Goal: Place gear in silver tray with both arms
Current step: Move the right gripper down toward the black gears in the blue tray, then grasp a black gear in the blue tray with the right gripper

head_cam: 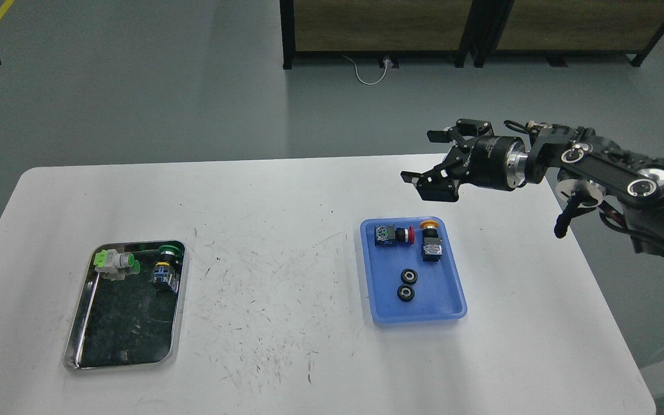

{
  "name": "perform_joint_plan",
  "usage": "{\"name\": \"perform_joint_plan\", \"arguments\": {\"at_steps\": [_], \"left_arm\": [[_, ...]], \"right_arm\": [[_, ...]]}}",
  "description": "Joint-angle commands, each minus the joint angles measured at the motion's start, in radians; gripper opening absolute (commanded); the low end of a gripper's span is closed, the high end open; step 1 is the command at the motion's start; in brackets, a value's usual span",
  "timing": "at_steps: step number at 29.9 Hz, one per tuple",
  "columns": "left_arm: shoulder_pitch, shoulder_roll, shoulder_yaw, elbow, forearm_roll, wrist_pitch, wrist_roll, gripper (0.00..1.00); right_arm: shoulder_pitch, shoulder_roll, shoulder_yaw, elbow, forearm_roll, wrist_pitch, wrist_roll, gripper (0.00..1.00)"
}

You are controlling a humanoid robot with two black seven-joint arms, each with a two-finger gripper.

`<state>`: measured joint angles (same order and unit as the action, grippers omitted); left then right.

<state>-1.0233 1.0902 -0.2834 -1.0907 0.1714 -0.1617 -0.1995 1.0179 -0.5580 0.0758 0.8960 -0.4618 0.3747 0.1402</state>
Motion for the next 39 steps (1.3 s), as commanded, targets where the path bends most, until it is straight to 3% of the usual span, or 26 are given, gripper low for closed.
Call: {"name": "perform_joint_plan", "arguments": {"at_steps": [1, 6, 16, 32, 39], "left_arm": [[0.031, 0.014, 0.000, -0.006, -0.006, 0.025, -0.003, 0.99], [0.034, 0.020, -0.006, -0.015, -0.019, 0.053, -0.003, 0.98], [0.034, 0.020, -0.014, -0.090, -0.024, 0.120, -0.003, 0.98], [0.034, 0.050, -0.014, -0.107, -0.024, 0.122, -0.003, 0.98], [0.034, 0.050, -0.013, -0.110, -0.024, 0.128, -0.003, 0.98]], "right_arm": [[-0.073, 0.033, -0.034, 0.001, -0.018, -0.003, -0.004, 1.00], [-0.166, 0.070, -0.034, -0.014, -0.028, -0.034, -0.007, 1.00], [-0.262, 0.119, -0.027, -0.025, -0.031, -0.197, -0.010, 0.99], [-0.326, 0.124, -0.008, -0.025, -0.028, -0.215, 0.006, 0.98], [-0.328, 0.128, 0.019, -0.025, -0.028, -0.218, 0.010, 0.87]]}}
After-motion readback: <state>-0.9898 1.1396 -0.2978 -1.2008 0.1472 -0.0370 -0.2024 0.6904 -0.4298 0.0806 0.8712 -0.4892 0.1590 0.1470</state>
